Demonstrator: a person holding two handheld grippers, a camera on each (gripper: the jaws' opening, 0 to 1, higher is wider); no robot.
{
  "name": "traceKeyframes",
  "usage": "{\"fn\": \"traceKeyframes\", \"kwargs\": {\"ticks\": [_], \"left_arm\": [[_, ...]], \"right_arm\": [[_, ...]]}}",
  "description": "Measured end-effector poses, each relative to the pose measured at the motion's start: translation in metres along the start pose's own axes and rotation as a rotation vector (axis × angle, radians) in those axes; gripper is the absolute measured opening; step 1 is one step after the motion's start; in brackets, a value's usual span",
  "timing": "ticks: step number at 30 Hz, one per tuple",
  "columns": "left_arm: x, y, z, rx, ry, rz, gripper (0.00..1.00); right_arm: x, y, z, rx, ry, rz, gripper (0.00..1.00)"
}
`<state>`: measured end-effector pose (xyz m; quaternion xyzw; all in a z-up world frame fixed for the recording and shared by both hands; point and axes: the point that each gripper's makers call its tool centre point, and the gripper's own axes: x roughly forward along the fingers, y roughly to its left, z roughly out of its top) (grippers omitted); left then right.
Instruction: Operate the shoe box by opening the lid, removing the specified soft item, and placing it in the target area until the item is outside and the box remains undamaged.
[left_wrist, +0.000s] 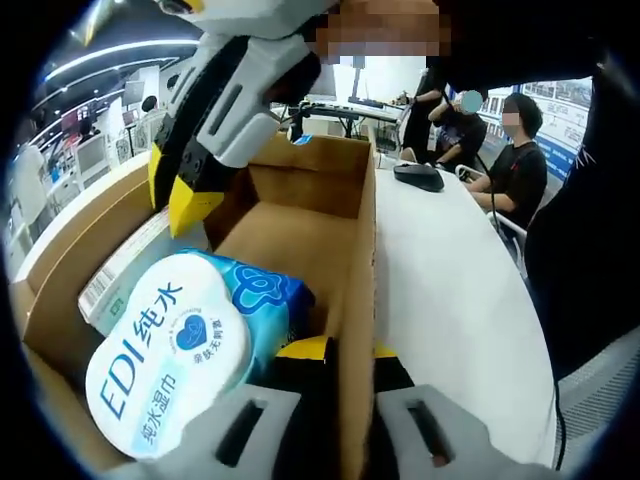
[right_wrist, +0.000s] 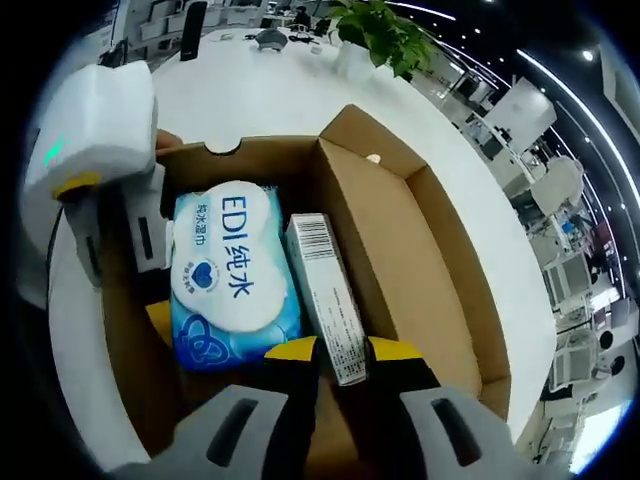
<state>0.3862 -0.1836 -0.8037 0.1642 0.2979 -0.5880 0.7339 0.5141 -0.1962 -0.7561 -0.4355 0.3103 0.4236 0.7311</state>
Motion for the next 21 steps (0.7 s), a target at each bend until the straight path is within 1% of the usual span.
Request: {"fn": "traceKeyframes", "kwargs": {"ticks": [6, 10, 15, 19, 20, 21], "left_arm": [[-0.001, 0.0, 0.0, -0.009, 0.0, 0.0, 0.02], [-0.001, 0.0, 0.0, -0.011, -0.001, -0.001, 0.02], [-0.001, 0.001, 0.0, -0.016, -0.001, -0.001, 0.02], [-0.001, 0.001, 0.0, -0.018, 0.0, -0.001, 0.02], [-0.001, 0.001, 0.0, -0.018, 0.0, -0.001, 0.02], [0.0, 0.001, -0.001, -0.017, 0.0, -0.001, 0.02]], "right_arm": [[-0.009, -0.003, -0.02, 0.065, 0.023, -0.016, 0.15], [-0.012, -0.005, -0.031, 0.074, 0.037, -0.026, 0.15], [-0.021, -0.005, -0.046, 0.115, 0.048, -0.042, 0.14], [-0.025, -0.006, -0.054, 0.13, 0.057, -0.045, 0.14], [-0.025, -0.003, -0.051, 0.125, 0.06, -0.011, 0.18], [-0.025, -0.003, -0.05, 0.125, 0.06, -0.011, 0.19]]}}
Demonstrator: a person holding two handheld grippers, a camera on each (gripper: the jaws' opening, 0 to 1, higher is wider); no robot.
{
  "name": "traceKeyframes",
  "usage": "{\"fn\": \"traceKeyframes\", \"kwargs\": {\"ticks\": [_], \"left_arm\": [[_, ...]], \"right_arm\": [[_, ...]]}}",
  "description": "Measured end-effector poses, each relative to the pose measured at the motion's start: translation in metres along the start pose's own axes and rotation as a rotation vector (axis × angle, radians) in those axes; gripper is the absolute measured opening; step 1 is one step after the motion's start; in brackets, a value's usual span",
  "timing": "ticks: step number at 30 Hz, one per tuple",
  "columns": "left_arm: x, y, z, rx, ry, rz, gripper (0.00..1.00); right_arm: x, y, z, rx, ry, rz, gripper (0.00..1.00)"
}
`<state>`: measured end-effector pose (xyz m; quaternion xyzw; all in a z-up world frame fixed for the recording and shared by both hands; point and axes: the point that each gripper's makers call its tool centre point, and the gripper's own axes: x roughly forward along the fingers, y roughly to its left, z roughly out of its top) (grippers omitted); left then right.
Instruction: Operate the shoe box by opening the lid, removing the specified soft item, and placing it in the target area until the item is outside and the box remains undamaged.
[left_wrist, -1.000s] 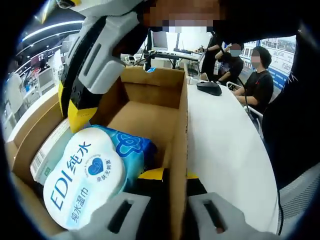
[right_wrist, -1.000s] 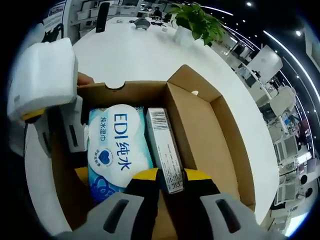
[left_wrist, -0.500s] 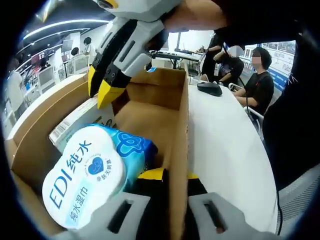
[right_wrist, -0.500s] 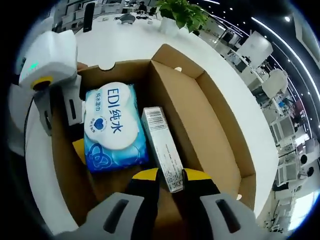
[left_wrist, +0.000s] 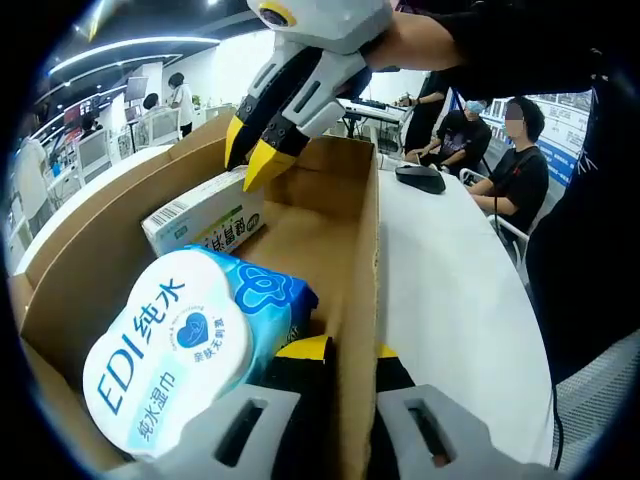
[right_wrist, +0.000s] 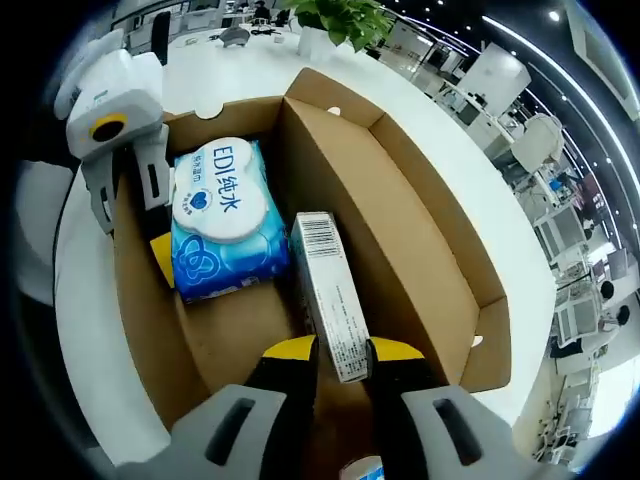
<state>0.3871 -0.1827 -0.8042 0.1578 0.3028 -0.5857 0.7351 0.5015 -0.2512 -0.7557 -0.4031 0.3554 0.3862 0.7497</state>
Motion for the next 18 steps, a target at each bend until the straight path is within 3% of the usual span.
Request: {"fn": "traceKeyframes", "kwargs": {"ticks": [3, 8, 11, 15, 18], "left_arm": [[0.0, 0.0, 0.0, -0.001, 0.0, 0.0, 0.02], [0.0, 0.0, 0.0, -0.001, 0.0, 0.001, 0.02], [0.0, 0.0, -0.001, -0.001, -0.001, 0.0, 0.02], [0.001, 0.0, -0.001, -0.001, -0.001, 0.001, 0.02], [0.001, 0.001, -0.001, -0.001, -0.001, 0.0, 0.02]], "right_arm": [[0.0, -0.003, 0.01, -0.004, -0.02, -0.003, 0.24], [0.012, -0.002, 0.019, -0.005, -0.001, 0.048, 0.24], [0.018, 0.003, 0.017, 0.022, 0.022, 0.084, 0.19], [0.015, 0.004, 0.014, 0.033, 0.018, 0.079, 0.18], [0.013, 0.004, 0.009, 0.097, 0.02, 0.08, 0.18]]}}
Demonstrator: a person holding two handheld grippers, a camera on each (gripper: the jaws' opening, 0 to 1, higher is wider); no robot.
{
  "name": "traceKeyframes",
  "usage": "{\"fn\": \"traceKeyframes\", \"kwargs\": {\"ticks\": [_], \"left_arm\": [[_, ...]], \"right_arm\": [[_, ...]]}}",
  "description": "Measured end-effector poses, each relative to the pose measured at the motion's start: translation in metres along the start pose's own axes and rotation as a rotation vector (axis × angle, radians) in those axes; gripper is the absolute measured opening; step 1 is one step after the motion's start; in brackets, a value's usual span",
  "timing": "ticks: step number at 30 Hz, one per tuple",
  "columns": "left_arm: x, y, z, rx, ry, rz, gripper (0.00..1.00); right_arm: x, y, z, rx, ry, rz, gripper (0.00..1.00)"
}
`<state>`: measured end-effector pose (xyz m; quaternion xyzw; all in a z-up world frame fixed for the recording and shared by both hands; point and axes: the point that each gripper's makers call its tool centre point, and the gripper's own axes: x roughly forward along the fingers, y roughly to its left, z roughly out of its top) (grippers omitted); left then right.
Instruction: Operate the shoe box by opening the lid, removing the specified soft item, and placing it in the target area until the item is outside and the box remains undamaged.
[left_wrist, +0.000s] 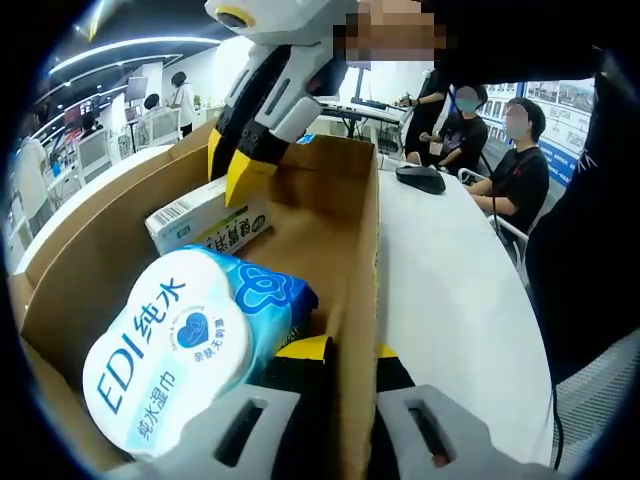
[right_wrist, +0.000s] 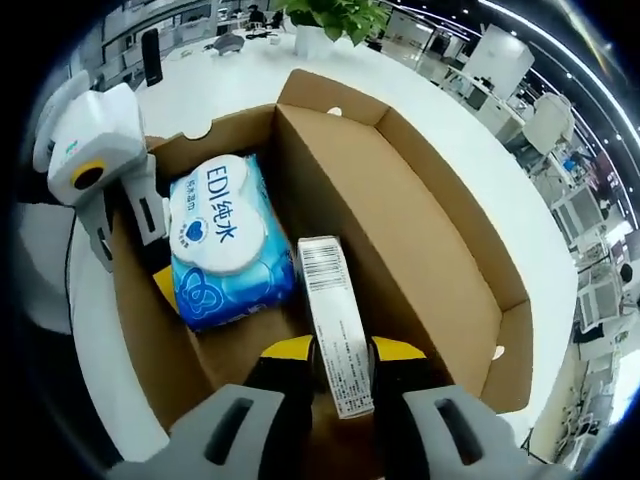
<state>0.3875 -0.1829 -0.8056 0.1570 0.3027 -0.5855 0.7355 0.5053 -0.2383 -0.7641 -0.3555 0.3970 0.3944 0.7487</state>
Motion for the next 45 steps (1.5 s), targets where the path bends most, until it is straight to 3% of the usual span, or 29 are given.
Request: {"fn": "traceKeyframes", "kwargs": {"ticks": [10, 18, 32, 36, 45], "left_arm": [[0.0, 0.0, 0.0, 0.003, 0.0, 0.0, 0.02], [0.0, 0.001, 0.0, 0.004, 0.001, -0.001, 0.02], [0.0, 0.002, 0.0, 0.004, 0.001, 0.0, 0.02], [0.0, 0.002, 0.0, 0.004, 0.0, 0.001, 0.02], [0.0, 0.002, 0.001, 0.005, 0.0, 0.001, 0.02]], "right_arm": [[-0.011, 0.008, -0.02, 0.105, 0.037, -0.021, 0.17], [-0.021, 0.019, -0.035, 0.24, 0.042, -0.043, 0.16], [-0.025, 0.027, -0.043, 0.281, 0.03, -0.045, 0.17], [-0.023, 0.026, -0.042, 0.315, 0.037, -0.026, 0.29], [-0.011, 0.027, -0.035, 0.296, 0.044, 0.048, 0.34]]}}
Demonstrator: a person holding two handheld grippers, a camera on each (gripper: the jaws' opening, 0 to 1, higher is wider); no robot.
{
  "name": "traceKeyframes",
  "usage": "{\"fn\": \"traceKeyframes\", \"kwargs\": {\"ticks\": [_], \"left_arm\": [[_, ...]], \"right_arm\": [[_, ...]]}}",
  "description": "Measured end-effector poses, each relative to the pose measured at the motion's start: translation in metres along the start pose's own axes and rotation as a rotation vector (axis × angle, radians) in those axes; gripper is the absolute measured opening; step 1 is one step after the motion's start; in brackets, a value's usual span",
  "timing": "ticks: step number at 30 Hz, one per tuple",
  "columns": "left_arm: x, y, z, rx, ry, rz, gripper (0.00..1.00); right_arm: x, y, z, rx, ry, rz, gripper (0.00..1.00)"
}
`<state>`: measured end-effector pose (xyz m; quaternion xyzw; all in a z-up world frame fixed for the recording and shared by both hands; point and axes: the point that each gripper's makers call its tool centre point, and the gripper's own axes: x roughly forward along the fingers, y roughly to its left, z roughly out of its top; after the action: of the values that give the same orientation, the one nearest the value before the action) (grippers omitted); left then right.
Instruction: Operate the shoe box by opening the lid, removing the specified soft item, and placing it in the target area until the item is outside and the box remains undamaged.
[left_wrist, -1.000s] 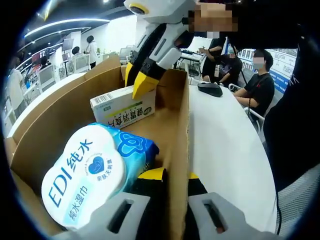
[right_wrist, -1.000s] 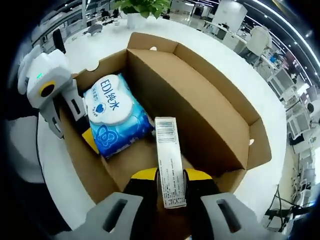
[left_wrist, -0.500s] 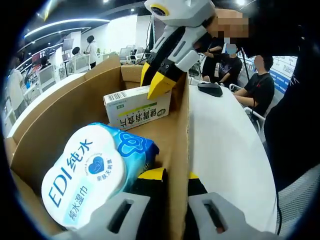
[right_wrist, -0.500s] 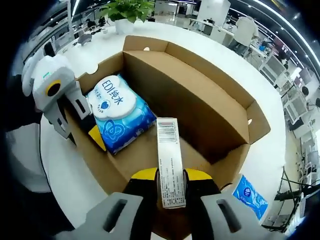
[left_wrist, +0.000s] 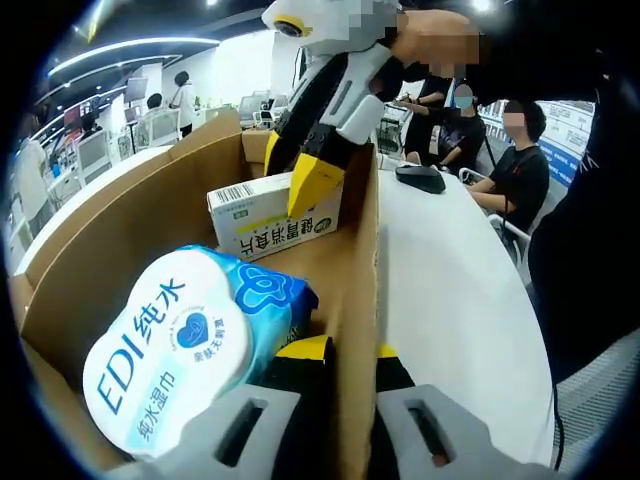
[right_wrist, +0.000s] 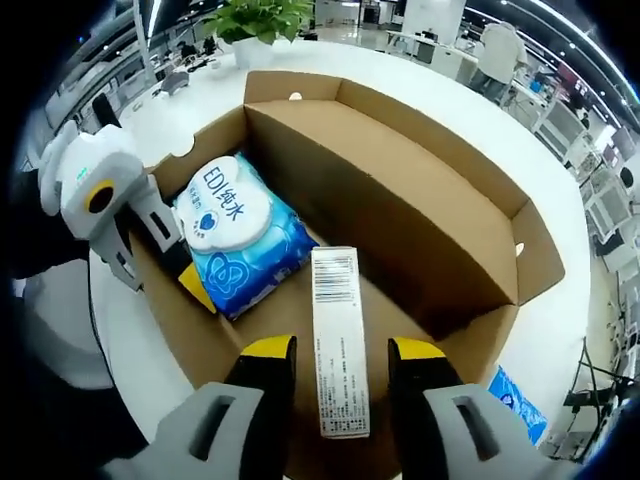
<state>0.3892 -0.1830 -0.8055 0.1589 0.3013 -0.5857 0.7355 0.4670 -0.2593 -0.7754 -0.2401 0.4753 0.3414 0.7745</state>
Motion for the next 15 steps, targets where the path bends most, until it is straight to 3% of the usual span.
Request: {"fn": "traceKeyframes", "kwargs": {"ticks": [4, 8, 15], "left_arm": [[0.0, -0.0006, 0.0001, 0.0, 0.0, 0.0, 0.02], [-0.0003, -0.0012, 0.0004, 0.001, -0.001, 0.0, 0.02], [-0.0008, -0.0014, 0.0007, 0.002, -0.001, -0.001, 0.02]], "right_arm": [[0.0071, 0.0001, -0.0015, -0.004, 0.019, 0.012, 0.31], [0.0079, 0.0024, -0.0055, -0.034, 0.044, 0.017, 0.18], [0.0068, 0.0027, -0.0044, -0.045, 0.034, 0.009, 0.18]]}}
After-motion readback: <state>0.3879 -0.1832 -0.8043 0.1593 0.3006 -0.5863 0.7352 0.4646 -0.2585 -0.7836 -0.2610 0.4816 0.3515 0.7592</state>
